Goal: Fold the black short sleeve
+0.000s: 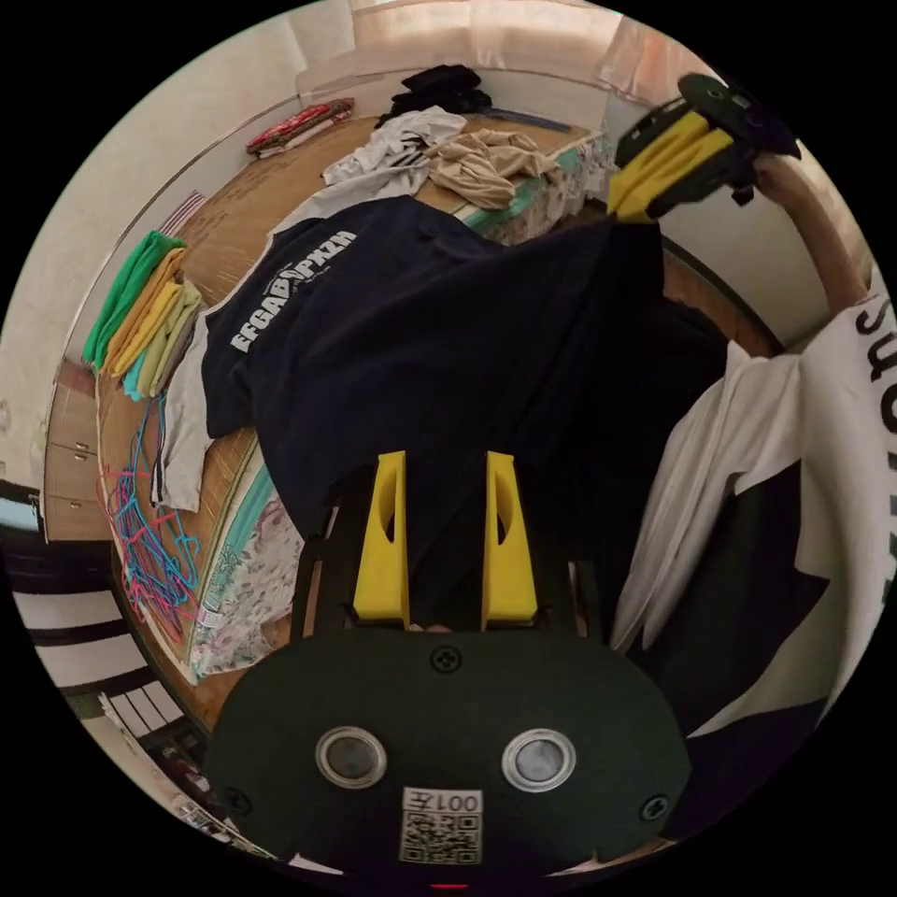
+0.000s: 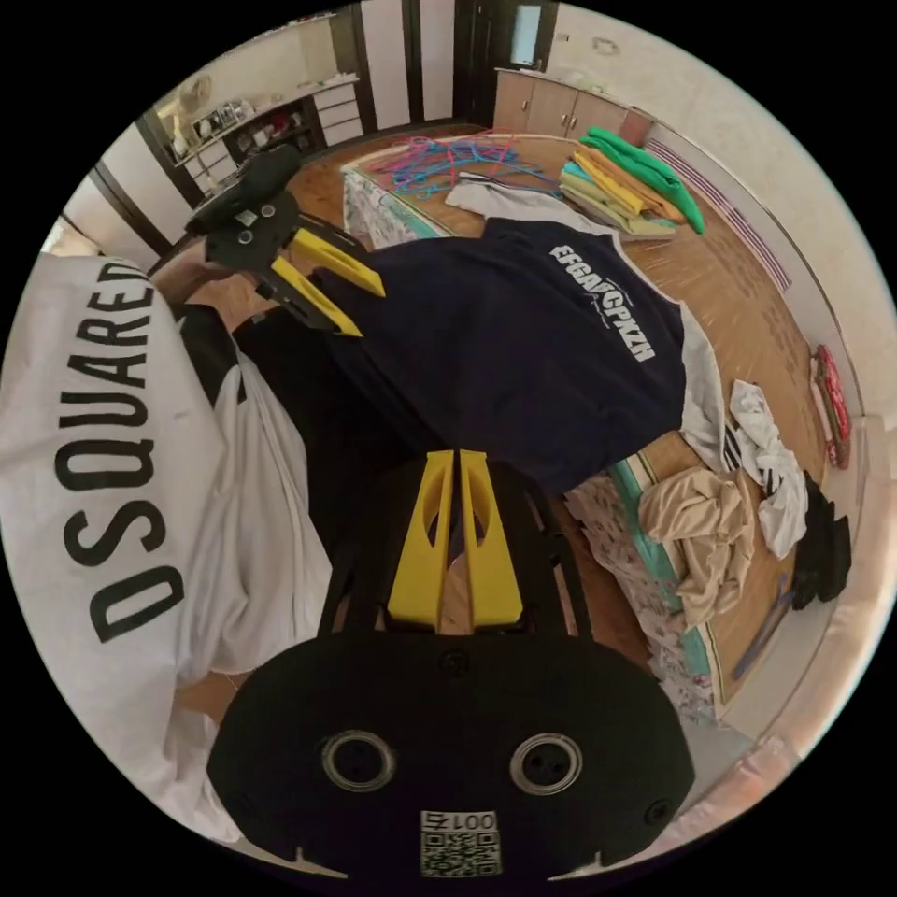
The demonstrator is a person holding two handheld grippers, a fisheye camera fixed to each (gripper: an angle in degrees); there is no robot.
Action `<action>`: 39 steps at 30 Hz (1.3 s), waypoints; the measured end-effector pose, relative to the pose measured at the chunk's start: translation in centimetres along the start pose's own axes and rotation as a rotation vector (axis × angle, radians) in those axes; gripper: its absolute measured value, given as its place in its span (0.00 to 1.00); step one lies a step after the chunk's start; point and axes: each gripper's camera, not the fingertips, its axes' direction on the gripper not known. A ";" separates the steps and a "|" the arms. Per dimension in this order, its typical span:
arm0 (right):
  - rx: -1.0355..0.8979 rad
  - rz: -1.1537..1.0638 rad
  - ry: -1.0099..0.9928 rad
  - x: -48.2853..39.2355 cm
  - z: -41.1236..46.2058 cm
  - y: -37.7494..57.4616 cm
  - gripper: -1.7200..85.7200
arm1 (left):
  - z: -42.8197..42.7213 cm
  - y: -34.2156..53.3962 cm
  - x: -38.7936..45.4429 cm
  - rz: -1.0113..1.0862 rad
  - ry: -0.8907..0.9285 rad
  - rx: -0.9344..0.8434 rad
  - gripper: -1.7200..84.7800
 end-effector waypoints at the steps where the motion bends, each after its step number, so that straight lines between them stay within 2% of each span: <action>1: 0.011 0.020 0.001 -0.1 -0.1 0.1 0.03 | 0.4 -0.1 0.5 0.019 -0.011 -0.021 0.12; 7: 0.154 0.150 -0.081 0.6 -1.9 1.4 0.02 | 0.8 0.1 1.7 0.035 -0.022 -0.023 0.11; 11: 0.191 0.245 -0.014 1.3 -2.6 2.7 0.03 | 0.8 0.3 1.8 0.008 0.002 -0.007 0.12; 15: 0.239 0.152 -0.163 0.3 -2.6 2.7 0.04 | 0.9 0.3 2.2 -0.013 0.016 0.008 0.12; 17: 0.177 0.098 -0.220 -0.9 -1.0 1.8 0.06 | 1.0 0.2 2.6 -0.017 0.013 0.011 0.12; 23: 0.025 0.037 -0.221 -3.7 3.8 0.0 0.09 | 1.0 -0.3 3.6 -0.010 0.002 0.003 0.12; 31: -0.033 0.009 -0.157 -5.5 4.0 -0.2 0.10 | 1.2 -1.1 4.6 -0.012 -0.001 0.005 0.12; 39: -0.036 0.029 -0.037 -7.2 4.0 0.0 0.04 | 1.3 -1.9 5.6 -0.016 -0.002 0.007 0.13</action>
